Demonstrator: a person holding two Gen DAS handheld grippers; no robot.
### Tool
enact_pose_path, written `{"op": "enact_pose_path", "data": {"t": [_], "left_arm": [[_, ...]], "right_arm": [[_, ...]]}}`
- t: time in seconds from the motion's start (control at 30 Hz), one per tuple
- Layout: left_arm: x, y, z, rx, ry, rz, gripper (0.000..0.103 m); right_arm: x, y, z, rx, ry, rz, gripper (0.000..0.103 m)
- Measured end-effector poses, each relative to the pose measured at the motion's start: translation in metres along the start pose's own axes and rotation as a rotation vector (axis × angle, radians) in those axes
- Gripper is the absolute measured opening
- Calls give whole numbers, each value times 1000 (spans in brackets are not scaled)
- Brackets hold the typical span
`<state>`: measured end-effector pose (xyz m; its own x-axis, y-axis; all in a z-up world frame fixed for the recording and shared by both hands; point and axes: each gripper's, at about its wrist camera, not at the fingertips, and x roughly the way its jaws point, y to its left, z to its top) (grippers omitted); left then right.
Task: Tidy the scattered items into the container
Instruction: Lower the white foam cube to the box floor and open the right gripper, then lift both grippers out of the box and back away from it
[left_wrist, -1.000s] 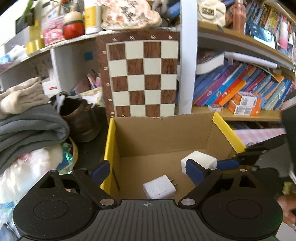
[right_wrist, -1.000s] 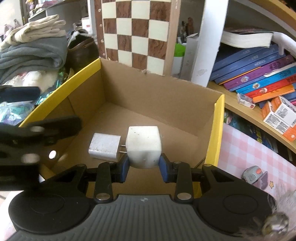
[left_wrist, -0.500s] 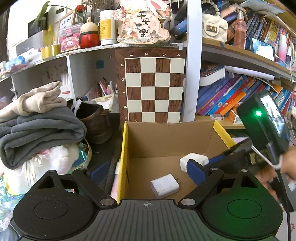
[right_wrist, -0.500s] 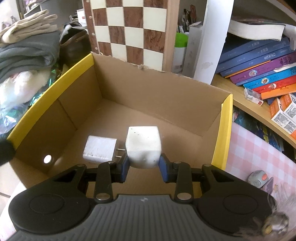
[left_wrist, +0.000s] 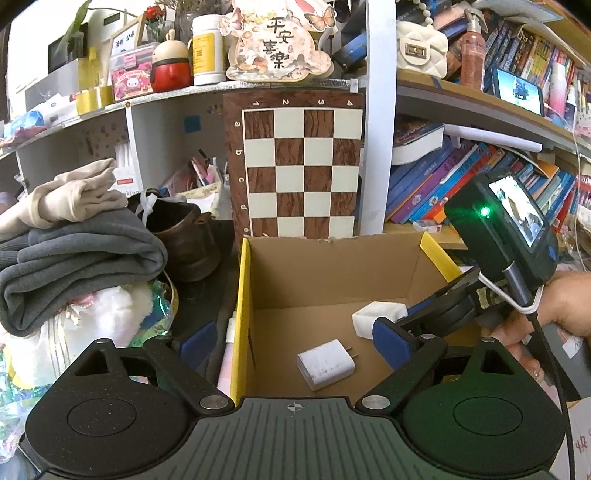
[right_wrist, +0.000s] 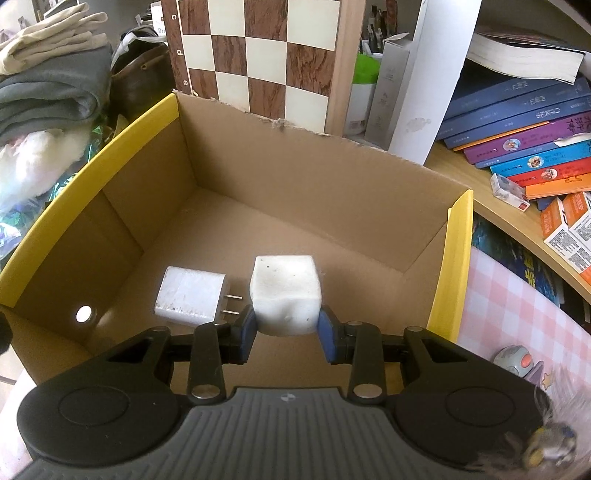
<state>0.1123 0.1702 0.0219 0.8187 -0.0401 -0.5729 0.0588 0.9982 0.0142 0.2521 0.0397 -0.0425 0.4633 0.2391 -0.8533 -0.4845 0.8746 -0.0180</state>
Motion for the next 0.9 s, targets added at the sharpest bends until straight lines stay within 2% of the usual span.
{"op": "enact_pose_path", "data": {"t": [0.33, 0.6, 0.73, 0.9], "left_arm": [[-1, -2, -1, 5, 6, -8, 93], [-4, -1, 0, 0, 4, 0, 93], [-7, -3, 0, 4, 2, 1, 93], [-10, -4, 1, 4, 4, 4, 93]], "right_arm": [[0, 1, 2, -11, -6, -18, 34], [-13, 2, 4, -12, -49, -15, 53], [-20, 1, 3, -4, -59, -7, 55], [-34, 1, 1, 6, -80, 12, 62]]}}
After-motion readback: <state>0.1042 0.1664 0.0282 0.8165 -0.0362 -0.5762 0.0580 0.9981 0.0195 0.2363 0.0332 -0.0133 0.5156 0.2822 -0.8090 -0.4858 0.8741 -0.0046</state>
